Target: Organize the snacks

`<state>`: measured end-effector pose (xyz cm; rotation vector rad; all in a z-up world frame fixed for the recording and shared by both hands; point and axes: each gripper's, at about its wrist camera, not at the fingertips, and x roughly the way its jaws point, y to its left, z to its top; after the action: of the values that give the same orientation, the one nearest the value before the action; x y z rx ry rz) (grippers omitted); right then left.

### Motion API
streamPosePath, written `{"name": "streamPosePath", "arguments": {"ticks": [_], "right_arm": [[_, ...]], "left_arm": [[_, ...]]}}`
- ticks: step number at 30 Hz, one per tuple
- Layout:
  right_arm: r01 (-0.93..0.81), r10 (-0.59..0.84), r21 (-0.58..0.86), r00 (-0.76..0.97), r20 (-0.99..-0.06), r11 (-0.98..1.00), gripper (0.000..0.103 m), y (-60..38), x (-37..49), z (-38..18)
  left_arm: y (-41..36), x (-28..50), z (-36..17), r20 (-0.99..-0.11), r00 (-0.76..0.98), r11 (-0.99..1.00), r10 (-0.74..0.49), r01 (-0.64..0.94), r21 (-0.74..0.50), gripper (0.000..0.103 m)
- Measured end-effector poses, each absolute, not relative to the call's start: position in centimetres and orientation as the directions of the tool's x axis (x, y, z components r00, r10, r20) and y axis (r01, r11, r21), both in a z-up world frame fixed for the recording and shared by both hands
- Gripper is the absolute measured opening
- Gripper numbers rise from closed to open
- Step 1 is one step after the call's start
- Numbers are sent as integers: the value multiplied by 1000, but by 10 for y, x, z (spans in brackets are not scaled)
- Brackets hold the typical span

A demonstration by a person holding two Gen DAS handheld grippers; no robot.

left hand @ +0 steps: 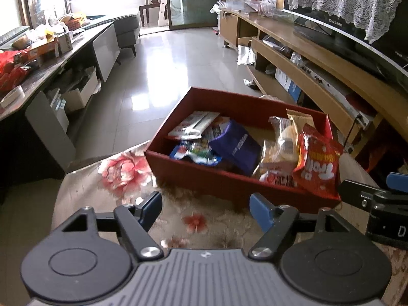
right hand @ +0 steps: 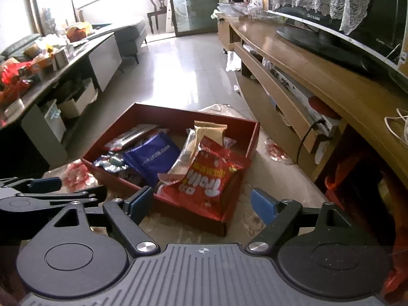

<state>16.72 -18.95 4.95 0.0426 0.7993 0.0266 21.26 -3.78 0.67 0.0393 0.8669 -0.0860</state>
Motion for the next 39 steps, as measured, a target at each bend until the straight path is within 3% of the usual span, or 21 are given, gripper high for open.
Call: {"name": "streamPosePath", "arguments": {"ticks": [20,39], "right_arm": [[27,16,49,695,-719,998,90,-184,101,37],[28,19,53,692,-722,998,91,-180,66,30]], "left_arm": [[-26,130,5,-750,657,995,-83,89,-32,99],[-18,91,3,-741,667,997,-77,68,-42,102]]}}
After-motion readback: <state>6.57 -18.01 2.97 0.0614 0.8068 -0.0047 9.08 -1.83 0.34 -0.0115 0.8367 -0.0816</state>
